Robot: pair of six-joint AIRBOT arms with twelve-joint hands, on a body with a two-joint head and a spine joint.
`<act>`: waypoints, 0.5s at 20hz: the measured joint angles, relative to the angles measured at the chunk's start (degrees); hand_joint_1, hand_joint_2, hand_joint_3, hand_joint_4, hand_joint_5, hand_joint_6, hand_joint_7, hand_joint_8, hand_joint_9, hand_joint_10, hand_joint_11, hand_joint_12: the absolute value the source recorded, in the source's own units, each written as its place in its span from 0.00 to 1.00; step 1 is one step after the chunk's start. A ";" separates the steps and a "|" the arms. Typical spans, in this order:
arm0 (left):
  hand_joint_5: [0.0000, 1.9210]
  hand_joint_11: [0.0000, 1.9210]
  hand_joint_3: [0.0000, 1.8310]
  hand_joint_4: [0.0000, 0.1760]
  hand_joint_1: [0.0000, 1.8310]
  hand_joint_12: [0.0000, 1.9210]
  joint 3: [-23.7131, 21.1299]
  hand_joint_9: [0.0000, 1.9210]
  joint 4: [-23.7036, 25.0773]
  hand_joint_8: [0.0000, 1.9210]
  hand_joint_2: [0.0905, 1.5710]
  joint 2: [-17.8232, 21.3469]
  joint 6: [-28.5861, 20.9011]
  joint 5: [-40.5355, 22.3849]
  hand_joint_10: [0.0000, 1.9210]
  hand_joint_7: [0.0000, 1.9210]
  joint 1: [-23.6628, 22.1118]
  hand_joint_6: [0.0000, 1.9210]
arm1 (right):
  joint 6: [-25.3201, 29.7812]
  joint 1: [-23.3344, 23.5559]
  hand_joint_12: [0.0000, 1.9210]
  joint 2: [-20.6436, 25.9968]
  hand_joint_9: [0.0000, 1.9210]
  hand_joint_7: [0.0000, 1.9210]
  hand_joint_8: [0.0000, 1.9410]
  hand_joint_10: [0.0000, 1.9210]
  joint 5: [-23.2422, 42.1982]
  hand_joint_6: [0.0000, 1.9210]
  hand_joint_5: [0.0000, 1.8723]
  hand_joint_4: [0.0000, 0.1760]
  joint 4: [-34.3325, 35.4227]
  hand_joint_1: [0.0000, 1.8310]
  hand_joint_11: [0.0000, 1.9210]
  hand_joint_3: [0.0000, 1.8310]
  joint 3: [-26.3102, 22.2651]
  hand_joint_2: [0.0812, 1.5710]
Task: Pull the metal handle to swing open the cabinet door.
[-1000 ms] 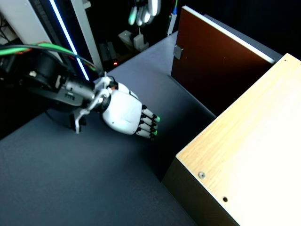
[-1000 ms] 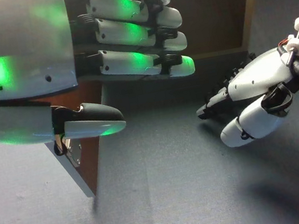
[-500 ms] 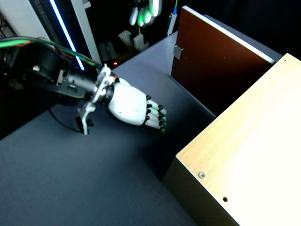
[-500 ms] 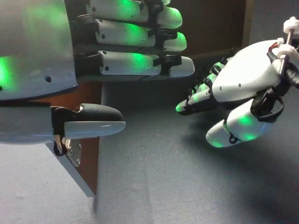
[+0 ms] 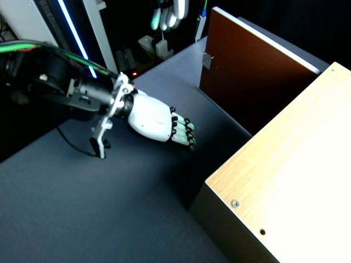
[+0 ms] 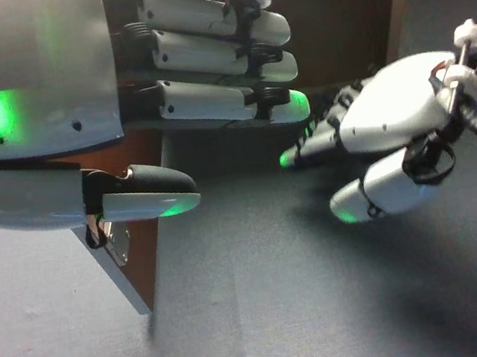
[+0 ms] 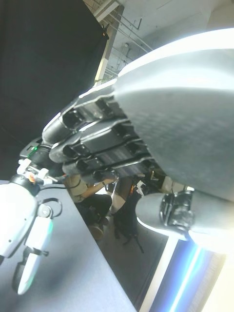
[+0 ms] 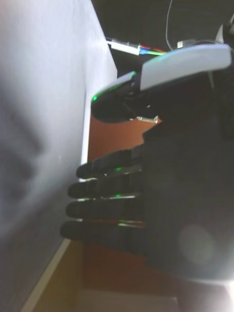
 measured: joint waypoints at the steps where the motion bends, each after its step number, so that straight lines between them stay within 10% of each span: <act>1: 0.24 0.04 0.00 0.00 0.00 0.47 0.00 0.24 -0.02 0.00 0.99 0.00 0.00 0.00 0.00 0.26 0.02 0.00 | 0.90 0.00 0.19 -0.02 0.05 0.06 0.00 0.00 -1.18 0.00 0.05 0.00 0.00 0.00 0.00 0.00 0.24 0.93; 10: 0.24 0.03 0.00 0.00 0.00 0.48 0.00 0.24 -0.02 0.00 0.99 0.00 0.00 0.02 0.00 0.26 0.00 0.00 | 6.73 0.00 0.20 -0.15 0.06 0.07 0.00 0.00 -1.38 0.00 0.06 0.00 0.02 0.00 0.00 0.00 2.89 0.93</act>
